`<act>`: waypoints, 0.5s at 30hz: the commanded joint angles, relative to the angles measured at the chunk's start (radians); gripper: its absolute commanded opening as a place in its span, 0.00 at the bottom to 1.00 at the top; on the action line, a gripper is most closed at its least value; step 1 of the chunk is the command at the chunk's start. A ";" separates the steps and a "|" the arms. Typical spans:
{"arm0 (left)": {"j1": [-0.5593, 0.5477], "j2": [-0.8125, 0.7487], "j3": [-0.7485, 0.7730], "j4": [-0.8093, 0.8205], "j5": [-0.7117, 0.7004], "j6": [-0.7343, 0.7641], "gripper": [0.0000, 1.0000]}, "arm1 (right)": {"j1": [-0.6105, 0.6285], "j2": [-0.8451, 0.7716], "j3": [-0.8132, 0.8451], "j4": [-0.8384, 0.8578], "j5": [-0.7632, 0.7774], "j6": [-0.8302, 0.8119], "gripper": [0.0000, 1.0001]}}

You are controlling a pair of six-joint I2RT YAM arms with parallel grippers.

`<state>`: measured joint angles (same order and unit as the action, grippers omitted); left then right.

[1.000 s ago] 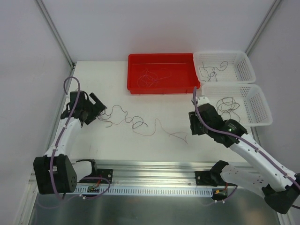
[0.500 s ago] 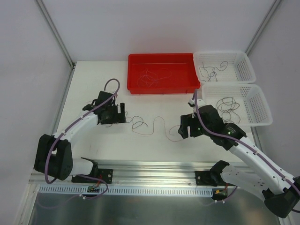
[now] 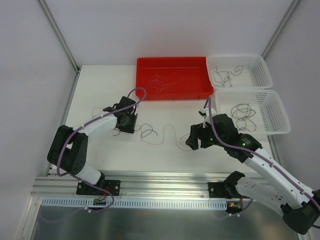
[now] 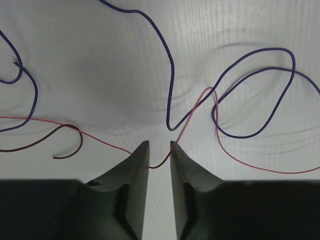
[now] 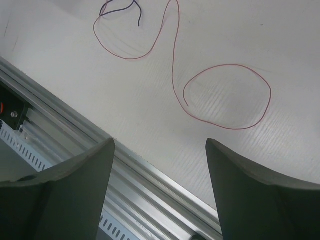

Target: Untangle the cables

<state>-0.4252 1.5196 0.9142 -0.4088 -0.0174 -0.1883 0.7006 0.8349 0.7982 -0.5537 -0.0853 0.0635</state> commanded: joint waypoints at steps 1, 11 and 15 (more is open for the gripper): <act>-0.032 0.008 0.052 -0.031 -0.035 0.020 0.20 | -0.003 -0.020 -0.014 0.089 -0.062 0.025 0.77; -0.099 -0.099 0.281 -0.171 0.181 -0.281 0.00 | 0.129 0.024 -0.172 0.519 -0.097 0.154 0.77; -0.103 -0.139 0.356 -0.170 0.267 -0.475 0.00 | 0.174 0.076 -0.250 0.791 -0.096 0.203 0.77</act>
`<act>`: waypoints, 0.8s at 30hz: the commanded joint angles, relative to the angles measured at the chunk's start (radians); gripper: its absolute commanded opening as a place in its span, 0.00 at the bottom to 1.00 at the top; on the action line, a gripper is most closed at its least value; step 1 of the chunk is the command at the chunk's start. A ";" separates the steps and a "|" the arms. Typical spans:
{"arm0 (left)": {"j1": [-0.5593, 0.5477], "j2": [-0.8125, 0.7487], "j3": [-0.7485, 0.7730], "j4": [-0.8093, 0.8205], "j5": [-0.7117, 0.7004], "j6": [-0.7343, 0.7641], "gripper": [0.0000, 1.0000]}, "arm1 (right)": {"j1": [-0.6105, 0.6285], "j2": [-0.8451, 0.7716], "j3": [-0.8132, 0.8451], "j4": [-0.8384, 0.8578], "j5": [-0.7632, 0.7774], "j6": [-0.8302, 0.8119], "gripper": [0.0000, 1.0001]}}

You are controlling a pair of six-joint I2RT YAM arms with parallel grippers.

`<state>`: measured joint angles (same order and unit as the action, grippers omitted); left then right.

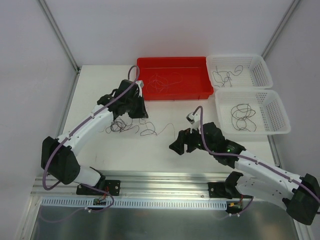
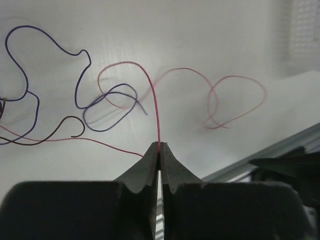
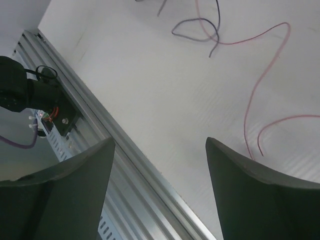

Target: Untangle the cables

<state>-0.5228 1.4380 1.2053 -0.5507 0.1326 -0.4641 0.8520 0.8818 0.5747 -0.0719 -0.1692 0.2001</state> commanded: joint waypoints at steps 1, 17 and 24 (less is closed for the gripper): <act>-0.005 -0.057 0.088 -0.029 0.133 -0.224 0.00 | 0.031 0.043 -0.038 0.389 0.003 0.065 0.77; -0.045 -0.109 0.194 -0.009 0.168 -0.465 0.01 | 0.071 0.469 0.143 0.727 0.031 -0.019 0.77; -0.046 -0.143 0.197 0.008 0.170 -0.511 0.03 | 0.074 0.667 0.241 0.842 0.048 0.012 0.74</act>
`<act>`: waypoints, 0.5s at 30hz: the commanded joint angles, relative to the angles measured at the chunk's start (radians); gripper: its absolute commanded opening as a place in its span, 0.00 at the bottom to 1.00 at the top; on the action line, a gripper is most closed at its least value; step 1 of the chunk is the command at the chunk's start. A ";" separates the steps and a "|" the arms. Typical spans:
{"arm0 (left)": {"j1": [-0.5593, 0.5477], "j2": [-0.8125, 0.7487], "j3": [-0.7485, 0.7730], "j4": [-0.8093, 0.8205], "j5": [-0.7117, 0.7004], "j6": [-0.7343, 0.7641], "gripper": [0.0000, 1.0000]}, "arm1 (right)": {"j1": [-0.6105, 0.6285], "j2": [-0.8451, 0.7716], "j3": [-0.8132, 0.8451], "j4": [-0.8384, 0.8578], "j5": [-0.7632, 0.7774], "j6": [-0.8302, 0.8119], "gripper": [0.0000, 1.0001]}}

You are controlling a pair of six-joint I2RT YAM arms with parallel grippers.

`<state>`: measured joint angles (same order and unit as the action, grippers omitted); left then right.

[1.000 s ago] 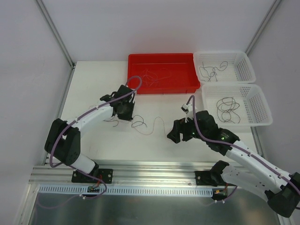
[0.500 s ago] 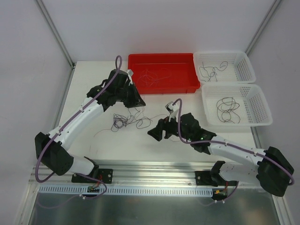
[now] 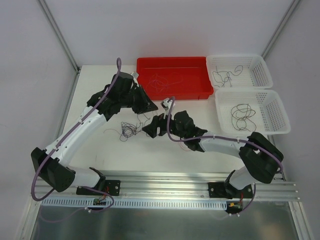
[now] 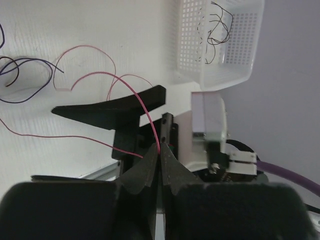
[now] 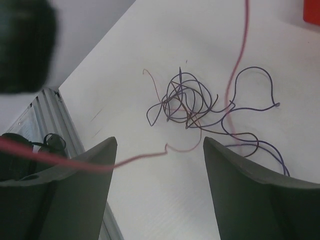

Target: Untangle the cables

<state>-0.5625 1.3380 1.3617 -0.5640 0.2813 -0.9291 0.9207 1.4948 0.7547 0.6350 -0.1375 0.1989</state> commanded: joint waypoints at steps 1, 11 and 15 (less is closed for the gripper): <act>-0.005 -0.046 0.039 0.024 0.022 -0.048 0.03 | 0.006 0.074 0.070 0.162 0.028 0.017 0.73; -0.005 -0.069 0.043 0.042 0.004 -0.040 0.03 | 0.006 0.127 0.072 0.212 -0.008 0.033 0.17; -0.005 -0.083 0.028 0.042 -0.030 -0.004 0.19 | 0.006 0.033 0.046 0.120 -0.007 -0.012 0.01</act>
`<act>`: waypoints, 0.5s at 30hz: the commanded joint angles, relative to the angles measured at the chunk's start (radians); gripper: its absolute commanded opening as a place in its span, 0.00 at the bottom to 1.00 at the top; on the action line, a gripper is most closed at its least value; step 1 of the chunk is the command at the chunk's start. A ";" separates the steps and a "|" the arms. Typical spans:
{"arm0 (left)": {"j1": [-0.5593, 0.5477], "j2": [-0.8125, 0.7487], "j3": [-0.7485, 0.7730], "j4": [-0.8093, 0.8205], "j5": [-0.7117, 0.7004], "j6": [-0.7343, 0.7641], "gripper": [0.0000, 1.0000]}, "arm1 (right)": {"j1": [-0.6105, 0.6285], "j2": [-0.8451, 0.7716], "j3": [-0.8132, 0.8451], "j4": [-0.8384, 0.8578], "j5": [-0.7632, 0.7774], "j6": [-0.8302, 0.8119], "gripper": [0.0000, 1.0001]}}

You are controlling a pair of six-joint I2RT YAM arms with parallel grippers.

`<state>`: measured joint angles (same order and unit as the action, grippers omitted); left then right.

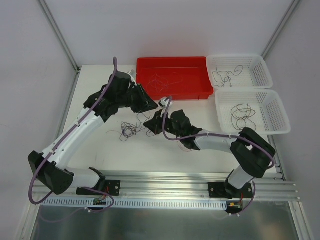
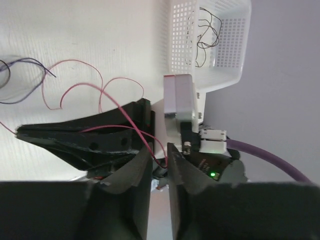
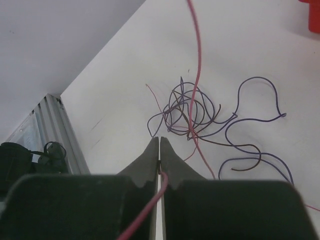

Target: Untangle the cables

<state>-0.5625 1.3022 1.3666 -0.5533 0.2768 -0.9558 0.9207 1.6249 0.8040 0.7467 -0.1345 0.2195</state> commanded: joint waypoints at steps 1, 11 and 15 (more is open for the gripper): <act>-0.005 -0.050 0.019 0.032 -0.033 0.034 0.23 | 0.004 -0.152 -0.005 -0.022 -0.008 -0.043 0.01; 0.003 -0.170 -0.133 0.035 -0.260 0.264 0.93 | -0.009 -0.448 0.191 -0.614 0.091 -0.204 0.01; 0.003 -0.188 -0.217 0.067 -0.237 0.368 0.90 | -0.017 -0.456 0.290 -0.766 0.079 -0.213 0.01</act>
<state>-0.5617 1.1275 1.2068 -0.5278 0.0628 -0.7185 0.9112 1.1755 1.0248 0.1642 -0.0727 0.0418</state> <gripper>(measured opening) 0.909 0.015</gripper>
